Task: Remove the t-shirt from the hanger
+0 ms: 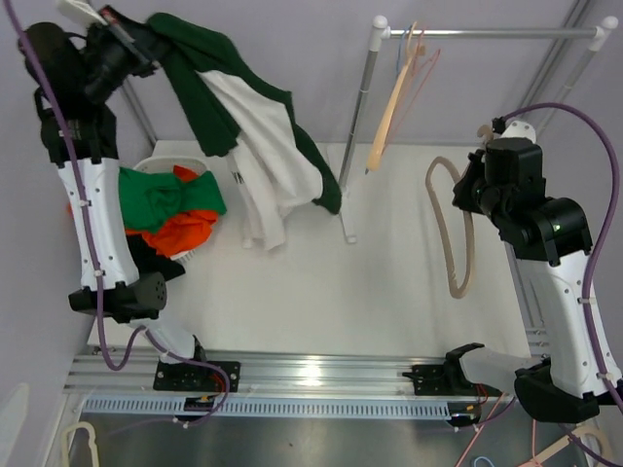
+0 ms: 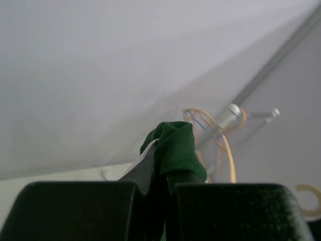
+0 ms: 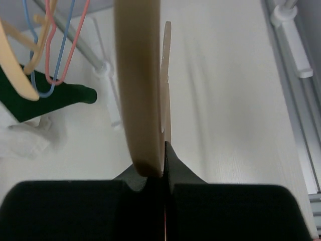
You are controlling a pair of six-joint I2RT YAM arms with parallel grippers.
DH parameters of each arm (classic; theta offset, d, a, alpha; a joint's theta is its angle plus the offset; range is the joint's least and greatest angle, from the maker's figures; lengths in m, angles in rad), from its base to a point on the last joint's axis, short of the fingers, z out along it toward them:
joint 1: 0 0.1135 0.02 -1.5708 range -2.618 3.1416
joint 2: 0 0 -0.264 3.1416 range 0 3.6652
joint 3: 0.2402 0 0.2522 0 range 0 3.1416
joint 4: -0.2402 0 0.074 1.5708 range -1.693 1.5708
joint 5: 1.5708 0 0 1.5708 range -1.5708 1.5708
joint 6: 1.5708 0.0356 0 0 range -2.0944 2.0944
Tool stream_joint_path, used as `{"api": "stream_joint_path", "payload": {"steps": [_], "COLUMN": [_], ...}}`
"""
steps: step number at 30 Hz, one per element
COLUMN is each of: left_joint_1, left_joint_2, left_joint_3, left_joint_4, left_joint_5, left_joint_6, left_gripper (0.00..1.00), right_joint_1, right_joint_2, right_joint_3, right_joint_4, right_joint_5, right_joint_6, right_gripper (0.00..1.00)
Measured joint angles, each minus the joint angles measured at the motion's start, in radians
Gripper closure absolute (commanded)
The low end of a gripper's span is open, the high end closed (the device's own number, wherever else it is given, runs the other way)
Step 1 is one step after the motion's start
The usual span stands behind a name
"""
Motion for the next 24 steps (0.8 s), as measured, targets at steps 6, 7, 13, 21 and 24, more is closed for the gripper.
{"api": "stream_joint_path", "payload": {"steps": [6, 7, 13, 21, 24], "left_joint_1": [0.275, 0.312, 0.496, 0.524, 0.523], "left_joint_2": [0.011, 0.007, -0.047, -0.293, -0.346], "left_joint_3": [-0.004, 0.003, 0.023, -0.424, -0.621], "left_joint_4": [0.136, 0.161, 0.238, 0.233, 0.219], "left_joint_5": [0.032, 0.031, 0.022, -0.053, -0.090], "left_joint_6": [-0.106, -0.113, -0.134, -0.098, -0.085], "left_gripper": [0.99, 0.99, 0.99, 0.99, 0.99], "right_joint_1": [-0.066, -0.072, -0.080, -0.088, -0.091], "right_joint_2": [0.080, 0.108, 0.238, 0.345, 0.390], "right_joint_3": [0.050, 0.069, 0.147, 0.275, 0.365], "right_joint_4": [0.088, 0.098, 0.140, 0.159, 0.173], "right_joint_5": [0.055, 0.060, 0.055, 0.056, 0.053], "right_joint_6": [-0.025, -0.027, -0.031, -0.033, -0.035], "right_gripper": [1.00, 1.00, 1.00, 1.00, 1.00]}}
